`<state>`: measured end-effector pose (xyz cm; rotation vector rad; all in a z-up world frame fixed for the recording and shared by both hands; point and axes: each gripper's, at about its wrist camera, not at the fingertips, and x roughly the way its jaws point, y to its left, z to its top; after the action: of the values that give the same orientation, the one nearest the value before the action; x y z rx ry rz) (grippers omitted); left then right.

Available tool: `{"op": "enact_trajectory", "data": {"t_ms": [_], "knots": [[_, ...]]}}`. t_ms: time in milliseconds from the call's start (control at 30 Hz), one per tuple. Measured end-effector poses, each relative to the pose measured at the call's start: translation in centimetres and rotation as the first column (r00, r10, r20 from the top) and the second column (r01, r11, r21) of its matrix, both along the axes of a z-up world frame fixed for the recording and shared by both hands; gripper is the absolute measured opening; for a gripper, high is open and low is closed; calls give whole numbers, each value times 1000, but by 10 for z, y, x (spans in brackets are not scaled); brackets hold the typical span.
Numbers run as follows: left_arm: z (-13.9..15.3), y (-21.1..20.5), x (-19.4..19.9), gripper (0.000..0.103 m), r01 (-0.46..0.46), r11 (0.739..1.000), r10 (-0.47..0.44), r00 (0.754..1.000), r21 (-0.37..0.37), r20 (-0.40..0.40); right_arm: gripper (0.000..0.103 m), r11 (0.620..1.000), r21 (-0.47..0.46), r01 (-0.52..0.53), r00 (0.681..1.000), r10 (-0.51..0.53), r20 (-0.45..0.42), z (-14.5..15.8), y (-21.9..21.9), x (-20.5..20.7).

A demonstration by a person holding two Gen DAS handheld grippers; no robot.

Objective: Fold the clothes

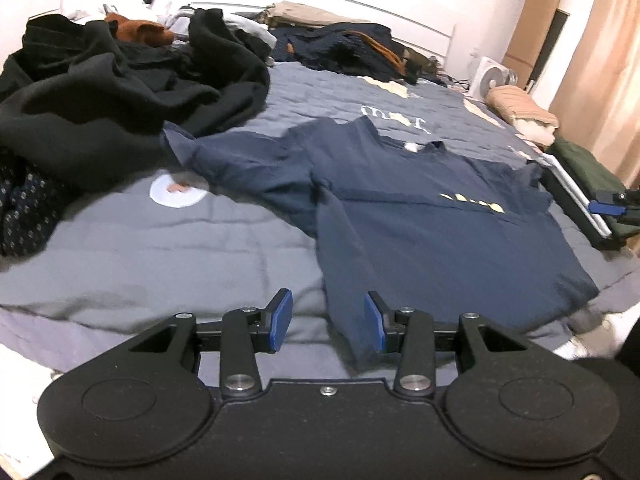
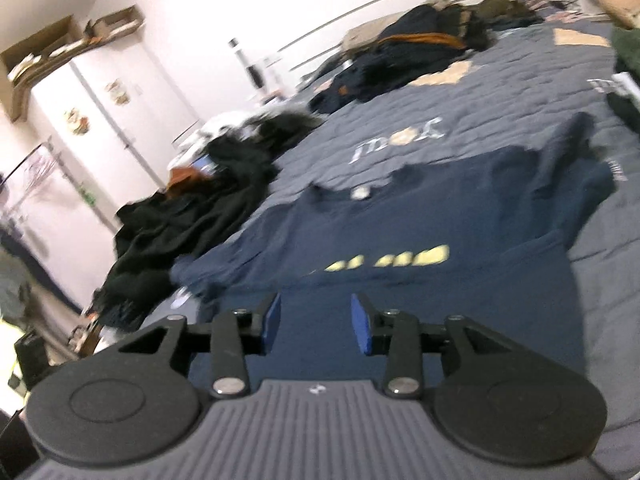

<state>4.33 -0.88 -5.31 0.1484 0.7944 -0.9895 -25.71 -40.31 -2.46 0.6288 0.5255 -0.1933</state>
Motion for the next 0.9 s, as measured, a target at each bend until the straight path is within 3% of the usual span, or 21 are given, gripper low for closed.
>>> {"op": "enact_trajectory", "data": {"t_ms": [367,533,733,767,900], "knots": [[-30,-7,-22,35,78,996,-79,997,45,24,38,987,-41,-154,983,149,-106,21,72,35],[-47,-18,-20,33,112,989,-115,993,92,28,38,984,-33,-174,978,169,-122,23,83,48],[-60,-28,-9,32,122,990,-120,992,64,-28,38,983,-6,-185,972,182,-150,14,87,64],[-61,-30,-7,22,127,990,-125,991,55,-38,38,982,-3,-188,970,185,-157,11,87,68],[-63,-36,-5,4,173,984,-171,984,47,-51,38,980,10,-200,964,199,-174,3,88,77]]}}
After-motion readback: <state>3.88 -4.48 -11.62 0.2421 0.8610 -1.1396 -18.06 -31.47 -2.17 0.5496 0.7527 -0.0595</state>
